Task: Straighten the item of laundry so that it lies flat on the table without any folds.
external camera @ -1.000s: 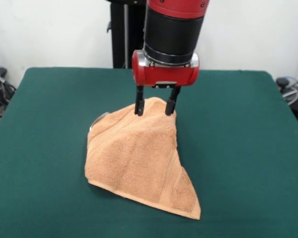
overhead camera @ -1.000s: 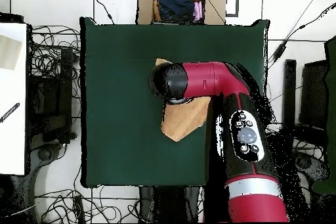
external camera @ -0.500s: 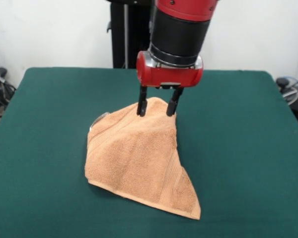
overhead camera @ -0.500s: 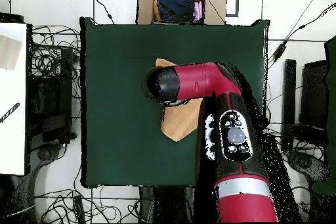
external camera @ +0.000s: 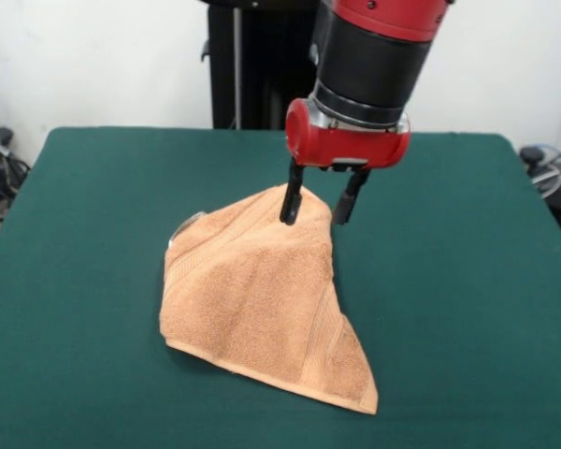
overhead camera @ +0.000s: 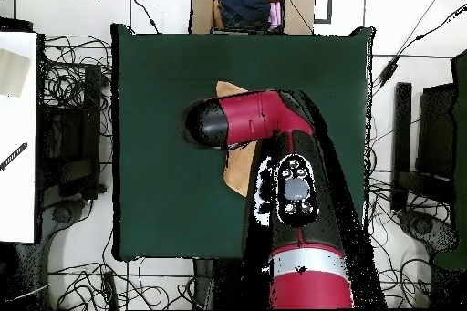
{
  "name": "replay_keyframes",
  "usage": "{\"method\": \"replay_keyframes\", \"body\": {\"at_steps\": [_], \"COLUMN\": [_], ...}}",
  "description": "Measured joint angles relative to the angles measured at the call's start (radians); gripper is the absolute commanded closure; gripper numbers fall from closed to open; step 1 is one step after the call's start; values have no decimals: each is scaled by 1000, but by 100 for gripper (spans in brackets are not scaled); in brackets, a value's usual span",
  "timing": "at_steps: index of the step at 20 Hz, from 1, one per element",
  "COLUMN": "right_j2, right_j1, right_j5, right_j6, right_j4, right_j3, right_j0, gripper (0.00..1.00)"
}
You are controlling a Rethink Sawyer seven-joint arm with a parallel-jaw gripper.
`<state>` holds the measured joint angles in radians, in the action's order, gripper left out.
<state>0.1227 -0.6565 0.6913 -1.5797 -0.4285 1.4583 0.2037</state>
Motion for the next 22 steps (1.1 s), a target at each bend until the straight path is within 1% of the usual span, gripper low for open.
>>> {"method": "replay_keyframes", "body": {"at_steps": [3, 6, 9, 18, 22], "right_j2": [-13, -13, -13, -9, 15], "right_j1": [2, 10, 25, 53, 58], "right_j5": [-4, -5, -5, -5, -5], "right_j6": [0, 0, 0, 0, 0], "right_j4": [1, 20, 48, 84, 133], "right_j3": [0, 0, 0, 1, 10], "right_j0": [-10, 1, 23, 70, 115], "gripper": [0, 0, 0, 0, 0]}}
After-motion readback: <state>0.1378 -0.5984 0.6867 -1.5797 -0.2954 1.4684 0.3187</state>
